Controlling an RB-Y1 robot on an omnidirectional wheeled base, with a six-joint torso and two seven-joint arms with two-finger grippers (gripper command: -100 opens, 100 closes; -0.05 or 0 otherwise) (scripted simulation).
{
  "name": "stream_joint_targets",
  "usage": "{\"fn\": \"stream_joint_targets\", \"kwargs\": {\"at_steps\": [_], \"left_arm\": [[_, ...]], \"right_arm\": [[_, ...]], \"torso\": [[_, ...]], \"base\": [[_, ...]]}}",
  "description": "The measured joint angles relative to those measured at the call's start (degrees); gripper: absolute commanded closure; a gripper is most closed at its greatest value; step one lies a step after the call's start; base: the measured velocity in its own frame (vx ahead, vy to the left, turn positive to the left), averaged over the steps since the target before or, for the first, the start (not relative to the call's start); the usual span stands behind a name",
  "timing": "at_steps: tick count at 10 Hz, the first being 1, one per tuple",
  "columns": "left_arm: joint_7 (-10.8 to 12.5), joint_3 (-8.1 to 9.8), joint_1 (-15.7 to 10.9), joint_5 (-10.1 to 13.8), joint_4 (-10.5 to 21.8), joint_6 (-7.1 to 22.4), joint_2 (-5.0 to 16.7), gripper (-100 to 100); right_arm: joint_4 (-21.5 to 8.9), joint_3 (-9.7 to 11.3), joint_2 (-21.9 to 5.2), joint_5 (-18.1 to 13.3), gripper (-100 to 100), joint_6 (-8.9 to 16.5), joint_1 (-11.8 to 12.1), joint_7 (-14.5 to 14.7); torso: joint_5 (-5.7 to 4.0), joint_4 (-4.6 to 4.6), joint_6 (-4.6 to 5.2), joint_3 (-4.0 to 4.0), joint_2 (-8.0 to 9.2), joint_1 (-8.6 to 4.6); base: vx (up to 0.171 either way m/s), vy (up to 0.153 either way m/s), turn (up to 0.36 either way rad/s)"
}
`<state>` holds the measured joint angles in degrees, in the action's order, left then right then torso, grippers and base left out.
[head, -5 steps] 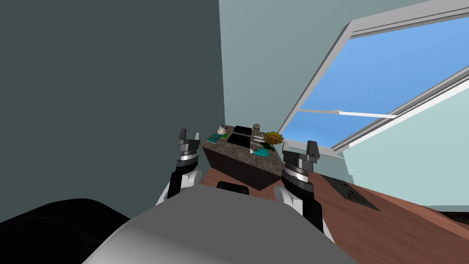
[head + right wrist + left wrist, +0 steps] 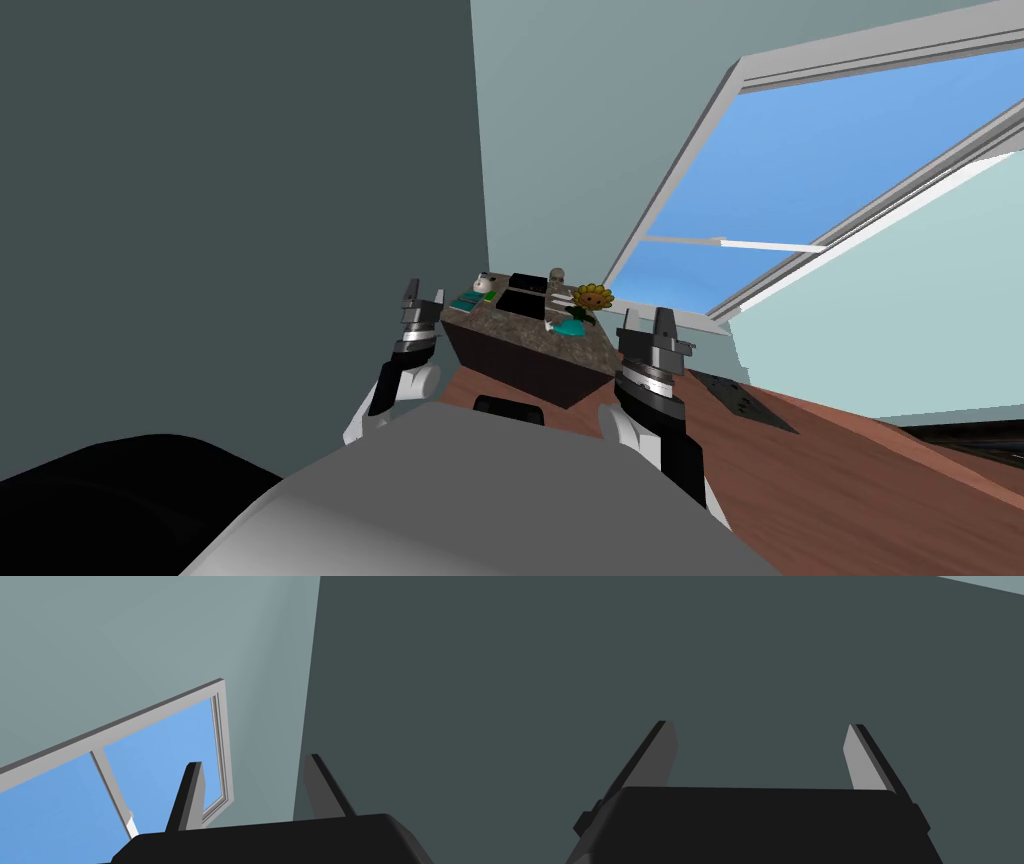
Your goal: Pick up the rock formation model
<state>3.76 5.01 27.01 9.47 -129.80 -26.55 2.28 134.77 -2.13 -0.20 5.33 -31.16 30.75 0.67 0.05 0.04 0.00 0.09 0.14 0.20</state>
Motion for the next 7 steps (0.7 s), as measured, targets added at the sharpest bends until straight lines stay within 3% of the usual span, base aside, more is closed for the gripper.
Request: {"fn": "stream_joint_targets", "kwargs": {"at_steps": [7], "left_arm": [[2.98,0.79,-6.99,4.02,4.61,10.34,4.44,-100]], "right_arm": [[0.00,0.00,0.00,0.00,0,0.00,0.00,0.00]], "torso": [[0.00,-0.03,0.03,-0.07,-0.12,0.02]], "base": [[-0.019,0.043,-0.097]]}}
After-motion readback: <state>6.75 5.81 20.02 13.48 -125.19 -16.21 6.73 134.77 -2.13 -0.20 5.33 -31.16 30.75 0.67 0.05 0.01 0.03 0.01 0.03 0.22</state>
